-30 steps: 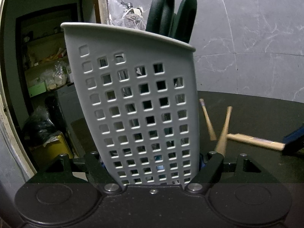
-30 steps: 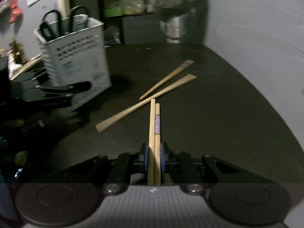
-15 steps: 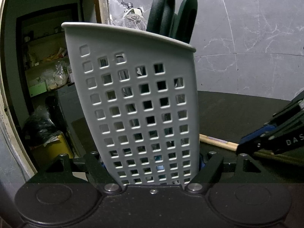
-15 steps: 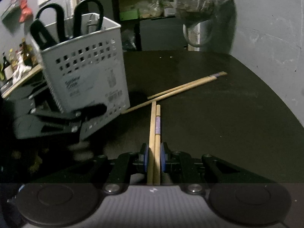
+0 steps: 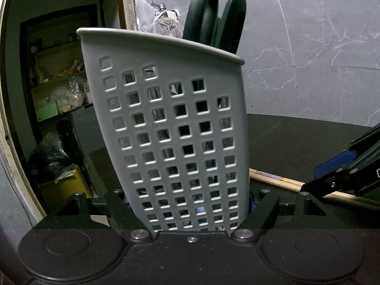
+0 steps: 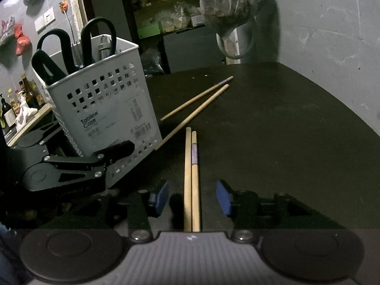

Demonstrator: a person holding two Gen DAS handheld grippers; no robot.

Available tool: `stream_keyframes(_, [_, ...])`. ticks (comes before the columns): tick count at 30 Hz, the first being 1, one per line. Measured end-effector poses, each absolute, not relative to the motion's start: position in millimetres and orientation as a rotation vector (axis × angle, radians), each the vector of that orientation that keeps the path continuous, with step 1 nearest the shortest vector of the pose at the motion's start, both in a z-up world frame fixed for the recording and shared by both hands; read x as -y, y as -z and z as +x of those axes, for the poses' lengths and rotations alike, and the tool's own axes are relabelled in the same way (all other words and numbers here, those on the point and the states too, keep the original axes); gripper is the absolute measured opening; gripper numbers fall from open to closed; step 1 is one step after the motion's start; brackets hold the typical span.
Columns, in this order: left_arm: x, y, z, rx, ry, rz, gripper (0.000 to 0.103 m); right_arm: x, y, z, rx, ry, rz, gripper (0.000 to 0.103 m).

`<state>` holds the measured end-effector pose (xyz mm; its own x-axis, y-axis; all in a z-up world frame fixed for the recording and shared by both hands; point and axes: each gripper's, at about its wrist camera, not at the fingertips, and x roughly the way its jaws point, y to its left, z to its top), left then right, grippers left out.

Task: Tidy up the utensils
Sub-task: 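Lift the chopsticks with the right tool and carry them toward the caddy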

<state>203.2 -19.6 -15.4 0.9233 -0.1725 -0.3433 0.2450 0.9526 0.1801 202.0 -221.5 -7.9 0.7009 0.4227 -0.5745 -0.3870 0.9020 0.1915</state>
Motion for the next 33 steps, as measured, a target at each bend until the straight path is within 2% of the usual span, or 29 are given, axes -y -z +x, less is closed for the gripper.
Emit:
stream_keyframes(15, [19.6,15.5,203.1,-0.331,0.216,0.223,0.079,208.3,9.8,208.6,-0.66,-0.439,0.059,0.06])
stream_keyframes(20, [19.7,15.6,203.0,-0.33,0.216,0.223,0.079,197.5,9.5,217.2,-0.659,-0.395,-0.006,0.047])
stream_keyframes(22, [19.7,15.6,203.0,-0.33,0.217,0.223,0.079,194.2,9.8,218.8,-0.655,-0.383,-0.037,0.031])
stream_keyframes(25, [19.8,15.7,203.0,-0.329,0.217,0.223,0.079,190.1,10.9,217.9,-0.644,-0.377,-0.086,0.017])
stream_keyframes(33, [19.7,16.0,203.0,-0.33,0.216,0.223,0.079,188.5,9.3,209.9,-0.654,-0.413,-0.125,0.016])
